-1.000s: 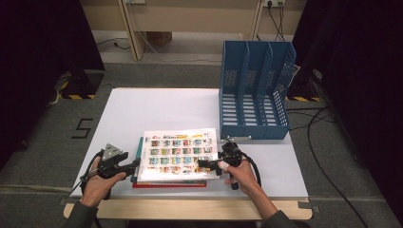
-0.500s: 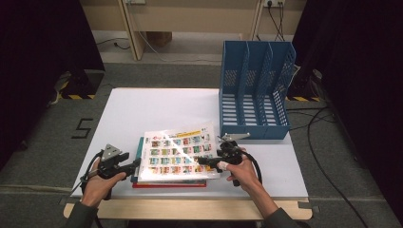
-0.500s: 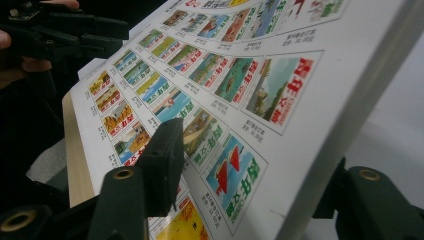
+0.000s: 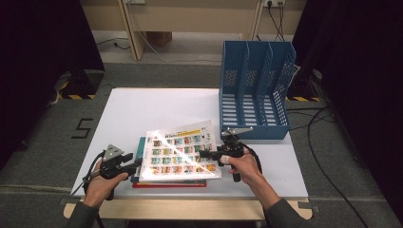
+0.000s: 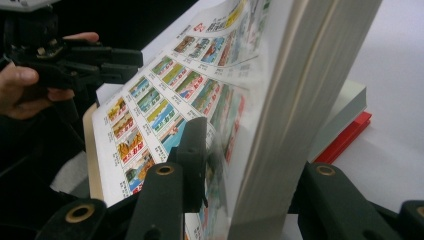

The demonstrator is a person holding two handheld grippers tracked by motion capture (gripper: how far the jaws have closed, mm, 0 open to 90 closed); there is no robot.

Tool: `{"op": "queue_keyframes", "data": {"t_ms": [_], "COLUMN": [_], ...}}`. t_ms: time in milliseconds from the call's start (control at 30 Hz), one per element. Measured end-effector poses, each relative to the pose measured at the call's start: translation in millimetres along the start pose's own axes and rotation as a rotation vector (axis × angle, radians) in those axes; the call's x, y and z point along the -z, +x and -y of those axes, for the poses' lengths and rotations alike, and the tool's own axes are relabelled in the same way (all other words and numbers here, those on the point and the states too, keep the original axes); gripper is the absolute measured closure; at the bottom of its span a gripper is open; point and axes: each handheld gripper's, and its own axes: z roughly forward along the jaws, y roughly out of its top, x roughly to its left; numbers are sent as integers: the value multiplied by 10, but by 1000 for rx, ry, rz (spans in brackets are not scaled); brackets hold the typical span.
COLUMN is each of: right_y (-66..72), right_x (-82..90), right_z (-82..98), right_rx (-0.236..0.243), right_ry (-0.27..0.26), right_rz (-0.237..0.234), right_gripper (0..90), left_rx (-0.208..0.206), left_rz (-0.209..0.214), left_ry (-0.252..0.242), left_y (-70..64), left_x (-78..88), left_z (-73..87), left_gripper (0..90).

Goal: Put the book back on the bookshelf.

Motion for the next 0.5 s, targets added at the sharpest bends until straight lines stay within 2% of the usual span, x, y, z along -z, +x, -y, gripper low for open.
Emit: {"op": "queue_keyframes", "data": {"t_ms": [33,67,133,200,233,300,367,400,500], "right_y": [20,47,63,70,76,85,121,142,186], "right_x": [5,17,43,66,99,114,159,172,202], "right_z": [-22,-60,-105,-149,-200,-223,-331,-370,-462], "right_rx": [10,30,25,39,39,32,40,47,71], "right_ry": [7,17,18,17,-7,-16,-47,-52,-45], "right_rz": [9,17,11,7,6,5,2,-2,12], "right_gripper": [671,677,692,711,719,723,731,731,732], "left_rx": [11,14,26,32,40,62,78,93,105], "left_rz": [-6,-16,-32,-24,-15,0,1,0,-21], "left_ry": [-3,-4,-10,-13,-26,-49,-62,-71,-78], "left_y": [13,24,57,83,98,130,164,213,271], "left_x": [-5,-6,-16,-15,-14,-9,-1,13,29], "left_z": [1,2,11,11,7,-8,-14,-11,-4], "left_gripper": [497,441,338,303,220,195,200,200,198]}}
